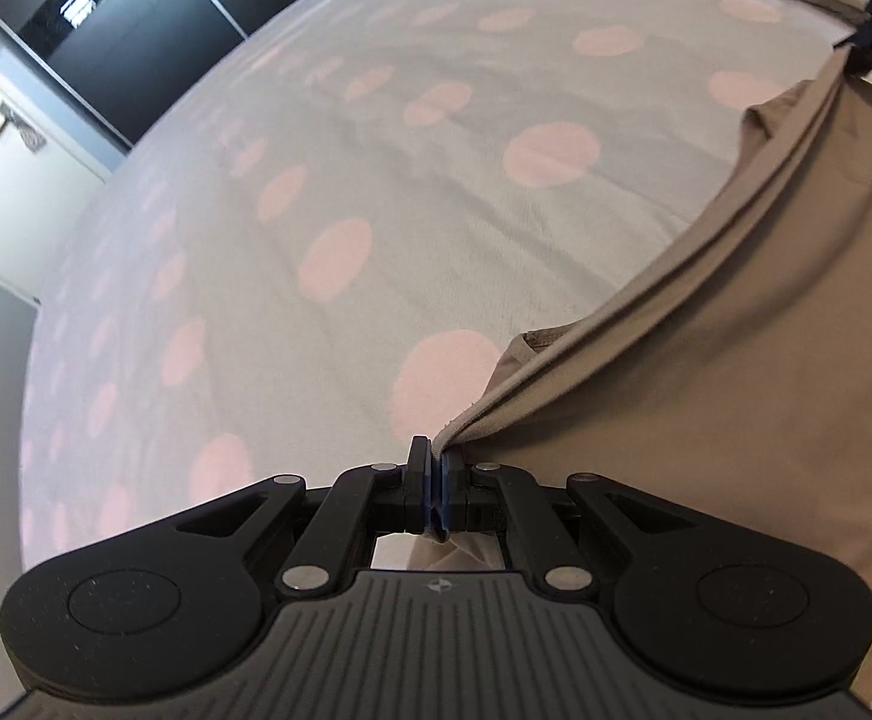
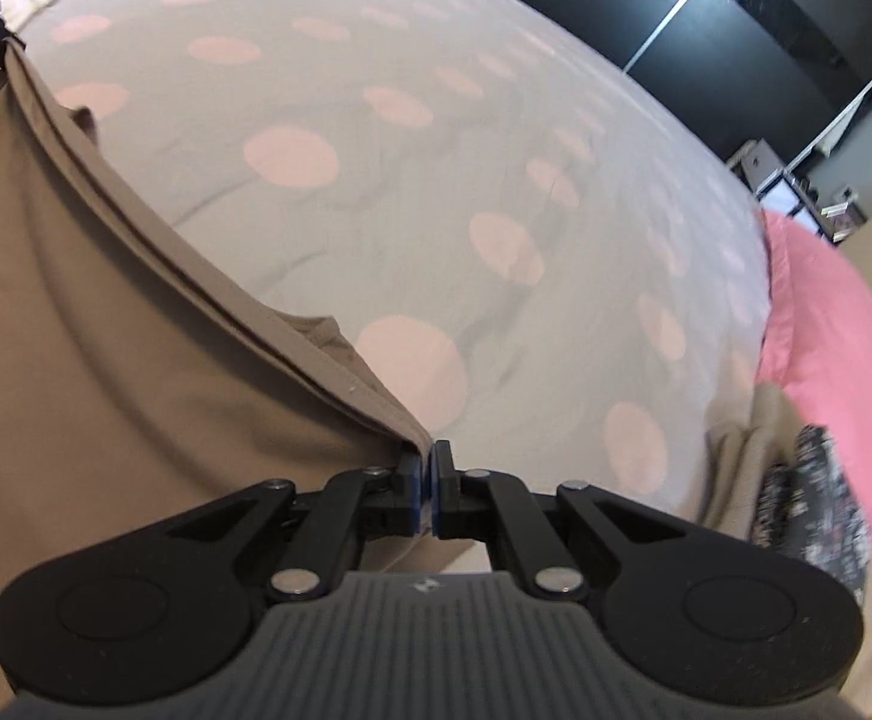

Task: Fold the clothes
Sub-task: 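Lay the tan strip down on the bed and open both tools, then move both tools to the tan top's folded end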

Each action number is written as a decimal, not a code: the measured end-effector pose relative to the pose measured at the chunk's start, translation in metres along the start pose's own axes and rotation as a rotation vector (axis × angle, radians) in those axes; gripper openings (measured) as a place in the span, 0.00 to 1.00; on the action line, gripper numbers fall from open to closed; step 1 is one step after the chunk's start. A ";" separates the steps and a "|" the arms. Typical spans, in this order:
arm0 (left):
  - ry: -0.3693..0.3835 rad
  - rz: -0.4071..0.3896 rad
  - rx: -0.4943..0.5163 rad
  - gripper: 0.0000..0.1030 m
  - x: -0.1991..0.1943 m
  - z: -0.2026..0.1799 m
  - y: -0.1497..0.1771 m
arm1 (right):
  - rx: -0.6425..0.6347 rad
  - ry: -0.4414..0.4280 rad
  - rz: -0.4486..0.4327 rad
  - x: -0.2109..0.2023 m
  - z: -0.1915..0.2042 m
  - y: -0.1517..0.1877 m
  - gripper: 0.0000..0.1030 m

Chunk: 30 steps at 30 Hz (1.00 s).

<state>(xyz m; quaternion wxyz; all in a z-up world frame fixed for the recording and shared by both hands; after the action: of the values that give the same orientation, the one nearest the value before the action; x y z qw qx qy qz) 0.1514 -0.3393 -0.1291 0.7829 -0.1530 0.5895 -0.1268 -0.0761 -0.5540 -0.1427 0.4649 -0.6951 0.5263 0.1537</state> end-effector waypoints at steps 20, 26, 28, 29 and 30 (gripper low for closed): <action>-0.086 -0.040 -0.345 0.17 -0.035 0.026 0.039 | 0.412 -0.012 0.092 -0.018 -0.041 0.039 0.22; -0.019 -0.035 -0.373 0.22 -0.055 -0.015 0.064 | 0.535 -0.039 0.152 -0.064 -0.011 0.086 0.35; 0.005 -0.042 -0.423 0.28 -0.061 -0.029 0.076 | 0.597 -0.030 0.184 -0.076 0.004 0.105 0.47; 0.013 -0.047 -0.453 0.31 -0.065 -0.037 0.082 | 0.623 -0.024 0.201 -0.082 0.012 0.114 0.47; 0.022 -0.051 -0.483 0.34 -0.068 -0.044 0.088 | 0.643 -0.016 0.215 -0.087 0.019 0.121 0.47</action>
<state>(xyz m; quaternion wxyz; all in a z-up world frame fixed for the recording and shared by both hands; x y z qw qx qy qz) 0.0924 -0.2366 -0.1144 0.7137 -0.3494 0.6071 -0.0037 -0.2116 -0.4891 -0.1506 0.6455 -0.4521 0.6146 0.0336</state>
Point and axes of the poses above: each gripper's, at about its wrist camera, not at the fingertips, and x roughly the way its jaws point, z to its left, y to its underside, the point moved 5 cm from there along x, roughly the way its jaws point, and after that the axes turned 10 degrees about y, right-handed, at the moved point
